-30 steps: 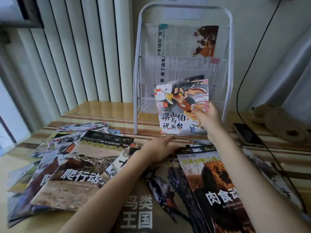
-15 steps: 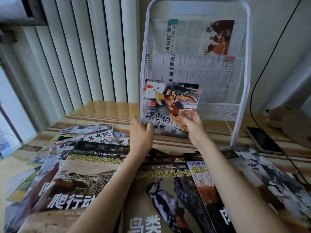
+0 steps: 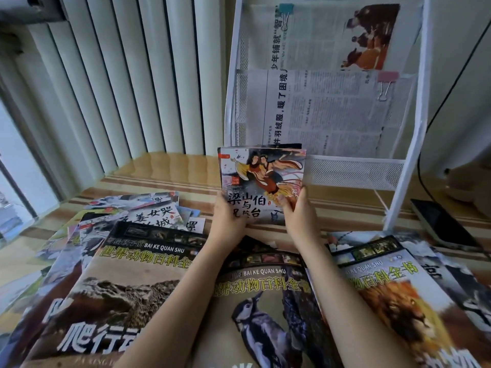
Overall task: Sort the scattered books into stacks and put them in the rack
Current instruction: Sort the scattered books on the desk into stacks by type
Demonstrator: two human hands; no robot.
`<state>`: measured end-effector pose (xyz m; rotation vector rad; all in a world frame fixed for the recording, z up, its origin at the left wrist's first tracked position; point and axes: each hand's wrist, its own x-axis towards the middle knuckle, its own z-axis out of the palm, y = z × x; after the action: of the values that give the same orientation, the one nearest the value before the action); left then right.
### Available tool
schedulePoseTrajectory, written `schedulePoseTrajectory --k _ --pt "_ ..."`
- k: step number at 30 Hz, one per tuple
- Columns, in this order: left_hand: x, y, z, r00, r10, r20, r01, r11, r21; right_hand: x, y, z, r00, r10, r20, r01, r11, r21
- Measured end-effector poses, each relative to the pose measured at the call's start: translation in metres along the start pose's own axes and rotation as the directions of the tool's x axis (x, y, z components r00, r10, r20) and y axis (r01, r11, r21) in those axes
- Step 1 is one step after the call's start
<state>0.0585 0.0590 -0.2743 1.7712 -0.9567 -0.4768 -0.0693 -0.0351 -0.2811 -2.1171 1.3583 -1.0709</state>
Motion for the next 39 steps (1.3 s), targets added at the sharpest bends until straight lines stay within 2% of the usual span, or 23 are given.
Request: schedulePoseTrajectory --k 3,7,12,14,16,18,19,21,23,24,26,28,30,32,33,35,37,39 --pt "-0.001 -0.001 0.001 0.998 -0.033 0.062 0.033 0.999 0.004 -0.002 0.002 0.001 0.999 0.047 -0.016 -0.048 0.994 -0.099" --pt "-0.006 0.002 0.0 0.999 0.006 0.035 -0.007 0.999 0.037 -0.007 -0.004 -0.003 0.98 -0.003 -0.197 -0.036 0.981 -0.192" --pt "-0.024 0.014 -0.003 0.987 0.163 -0.016 -0.159 0.977 0.145 -0.01 -0.016 -0.021 0.928 -0.119 -0.354 0.043 0.975 -0.216" --pt "-0.032 0.022 -0.005 0.959 0.276 -0.066 -0.254 0.938 0.235 -0.013 -0.022 -0.041 0.915 -0.129 -0.382 0.044 0.973 -0.225" --pt "-0.039 0.032 -0.006 0.881 0.454 -0.132 -0.383 0.849 0.365 -0.017 -0.022 -0.066 0.951 -0.109 -0.288 0.027 0.962 -0.273" --pt "-0.045 0.042 -0.005 0.787 0.595 -0.164 -0.447 0.734 0.511 -0.027 -0.016 -0.091 0.994 -0.061 -0.091 0.025 0.937 -0.348" --pt "-0.05 0.049 -0.008 0.789 0.6 -0.132 -0.438 0.701 0.562 -0.034 -0.012 -0.104 1.0 -0.02 0.007 0.021 0.929 -0.37" --pt "-0.063 0.06 -0.016 0.871 0.491 0.002 -0.395 0.7 0.595 -0.052 0.0 -0.128 0.99 0.068 0.124 -0.013 0.917 -0.4" --pt "-0.074 0.061 -0.026 0.935 0.304 0.182 -0.35 0.706 0.616 -0.069 0.013 -0.146 0.966 0.186 0.177 -0.089 0.89 -0.448" --pt "-0.08 0.059 -0.031 0.939 0.221 0.263 -0.34 0.699 0.629 -0.076 0.019 -0.151 0.941 0.261 0.215 -0.125 0.86 -0.495" --pt "-0.091 0.053 -0.041 0.905 0.058 0.421 -0.337 0.7 0.63 -0.09 0.031 -0.151 0.858 0.394 0.329 -0.129 0.786 -0.605" --pt "-0.101 0.046 -0.045 0.853 -0.076 0.516 -0.35 0.651 0.673 -0.102 0.038 -0.141 0.829 0.411 0.38 -0.085 0.763 -0.641" --pt "-0.111 0.041 -0.049 0.86 -0.087 0.503 -0.34 0.637 0.692 -0.11 0.038 -0.136 0.895 0.325 0.307 -0.079 0.79 -0.609" --pt "-0.122 0.036 -0.054 0.914 -0.009 0.406 -0.302 0.655 0.693 -0.117 0.035 -0.14 0.943 0.287 0.17 -0.131 0.786 -0.604" --pt "-0.127 0.033 -0.056 0.939 0.034 0.343 -0.28 0.655 0.702 -0.118 0.036 -0.143 0.939 0.323 0.116 -0.191 0.773 -0.605" --pt "-0.135 0.025 -0.058 0.962 0.046 0.271 -0.229 0.68 0.697 -0.119 0.035 -0.15 0.896 0.434 0.096 -0.291 0.736 -0.611" --pt "-0.14 0.021 -0.057 0.952 0.006 0.304 -0.207 0.747 0.632 -0.119 0.032 -0.154 0.888 0.448 0.108 -0.296 0.735 -0.61" --pt "-0.146 0.024 -0.052 0.947 -0.001 0.321 -0.193 0.796 0.574 -0.12 0.028 -0.156 0.911 0.404 0.081 -0.271 0.735 -0.622"
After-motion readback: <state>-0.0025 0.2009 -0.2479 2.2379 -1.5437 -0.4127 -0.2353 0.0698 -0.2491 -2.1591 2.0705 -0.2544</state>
